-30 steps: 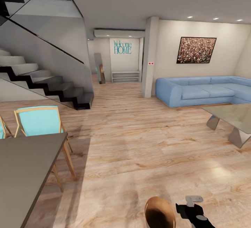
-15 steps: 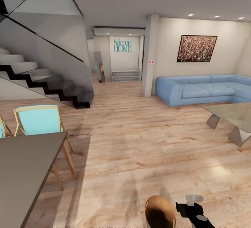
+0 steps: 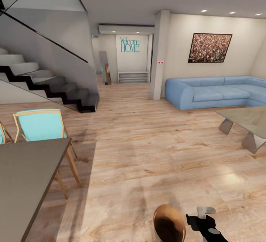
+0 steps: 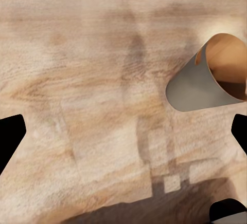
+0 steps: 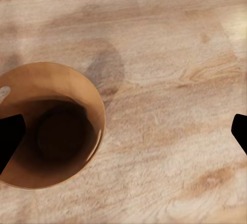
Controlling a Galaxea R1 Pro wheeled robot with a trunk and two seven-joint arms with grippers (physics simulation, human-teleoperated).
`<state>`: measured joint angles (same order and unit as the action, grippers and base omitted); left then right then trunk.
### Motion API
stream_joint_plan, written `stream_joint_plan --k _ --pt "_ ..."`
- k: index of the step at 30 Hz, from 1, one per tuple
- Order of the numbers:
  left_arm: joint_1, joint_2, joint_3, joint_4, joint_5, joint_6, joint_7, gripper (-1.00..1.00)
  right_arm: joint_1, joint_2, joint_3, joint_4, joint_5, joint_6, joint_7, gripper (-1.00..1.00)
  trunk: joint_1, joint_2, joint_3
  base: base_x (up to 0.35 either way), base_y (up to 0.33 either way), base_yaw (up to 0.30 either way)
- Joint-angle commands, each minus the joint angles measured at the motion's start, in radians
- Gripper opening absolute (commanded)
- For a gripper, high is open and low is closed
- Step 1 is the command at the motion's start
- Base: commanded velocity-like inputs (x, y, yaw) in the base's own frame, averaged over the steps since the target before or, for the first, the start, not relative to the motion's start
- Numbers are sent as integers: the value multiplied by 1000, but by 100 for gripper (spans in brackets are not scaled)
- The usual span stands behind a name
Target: Put the three can of soda from the living room inside the tash can in the kitchen.
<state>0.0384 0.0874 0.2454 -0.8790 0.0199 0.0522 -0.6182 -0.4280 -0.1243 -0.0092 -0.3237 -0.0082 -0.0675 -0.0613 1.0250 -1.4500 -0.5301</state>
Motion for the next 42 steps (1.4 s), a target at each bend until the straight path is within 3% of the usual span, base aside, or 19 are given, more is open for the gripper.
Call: stream_joint_plan --k 1,38,42 --pt "0 0 0 0 0 0 0 100 0 0 0 0 0 0 0 100 0 0 -2 0 0 0" --pt "0 0 -2 -2 1 1 -2 100 0 0 0 2 1 0 0 100 0 0 -61 0 0 0" --pt "0 0 -3 -2 2 1 -2 100 0 0 0 2 1 0 0 100 15 -28 -80 0 0 0"
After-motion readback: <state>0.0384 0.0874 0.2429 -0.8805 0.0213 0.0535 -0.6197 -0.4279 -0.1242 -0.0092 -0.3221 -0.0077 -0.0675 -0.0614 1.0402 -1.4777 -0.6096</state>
